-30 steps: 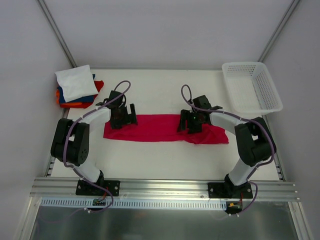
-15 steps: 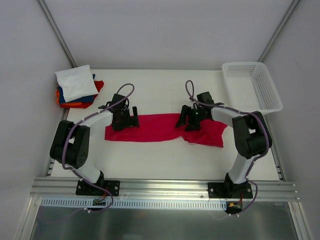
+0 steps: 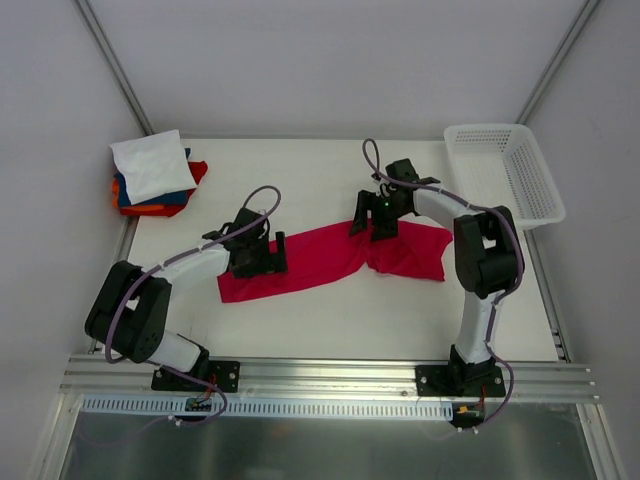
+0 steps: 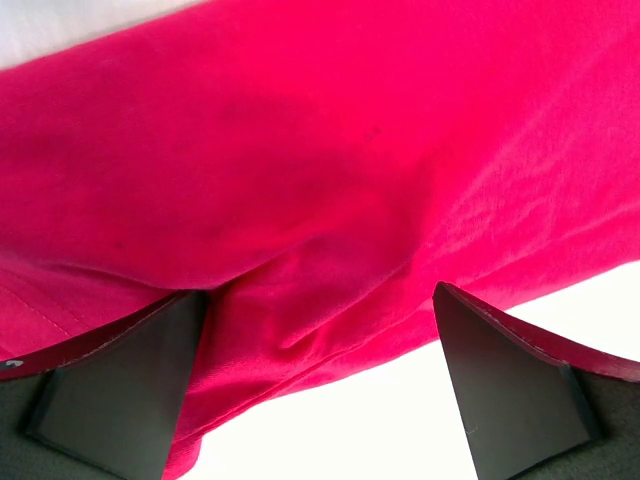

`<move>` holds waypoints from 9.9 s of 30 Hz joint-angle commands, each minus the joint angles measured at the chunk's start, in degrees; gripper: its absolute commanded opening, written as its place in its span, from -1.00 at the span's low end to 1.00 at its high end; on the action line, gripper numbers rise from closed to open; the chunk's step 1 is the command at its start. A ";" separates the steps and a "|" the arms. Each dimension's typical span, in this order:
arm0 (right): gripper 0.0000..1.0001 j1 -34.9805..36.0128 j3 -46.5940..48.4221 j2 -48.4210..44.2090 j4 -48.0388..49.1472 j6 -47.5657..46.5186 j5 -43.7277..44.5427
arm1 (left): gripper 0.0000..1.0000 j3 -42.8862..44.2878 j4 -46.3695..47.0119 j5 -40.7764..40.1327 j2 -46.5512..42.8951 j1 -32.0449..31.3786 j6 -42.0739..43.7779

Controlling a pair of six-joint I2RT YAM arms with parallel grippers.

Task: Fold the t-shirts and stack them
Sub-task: Fold the tshirt

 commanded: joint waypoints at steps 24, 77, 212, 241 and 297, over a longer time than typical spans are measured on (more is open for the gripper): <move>0.51 -0.65 34.12 19.93 -16.99 -6.42 -0.26 | 0.98 -0.97 -2.62 0.44 6.18 -19.96 -11.67; 0.55 0.67 48.38 25.85 -19.98 -9.41 -9.67 | 0.98 24.88 -3.05 9.42 25.37 -46.69 -16.95; -0.41 8.13 -49.45 -73.92 -6.36 9.48 30.06 | 0.98 -6.75 10.65 8.01 -10.76 -17.76 -16.85; 0.10 42.57 -55.44 -69.36 -2.75 34.18 45.16 | 0.87 -21.71 22.26 -5.71 -12.00 -48.26 -42.69; -0.50 61.40 -53.76 -52.48 0.76 46.14 56.16 | -0.13 -23.20 19.27 -6.32 -4.53 -53.01 -49.38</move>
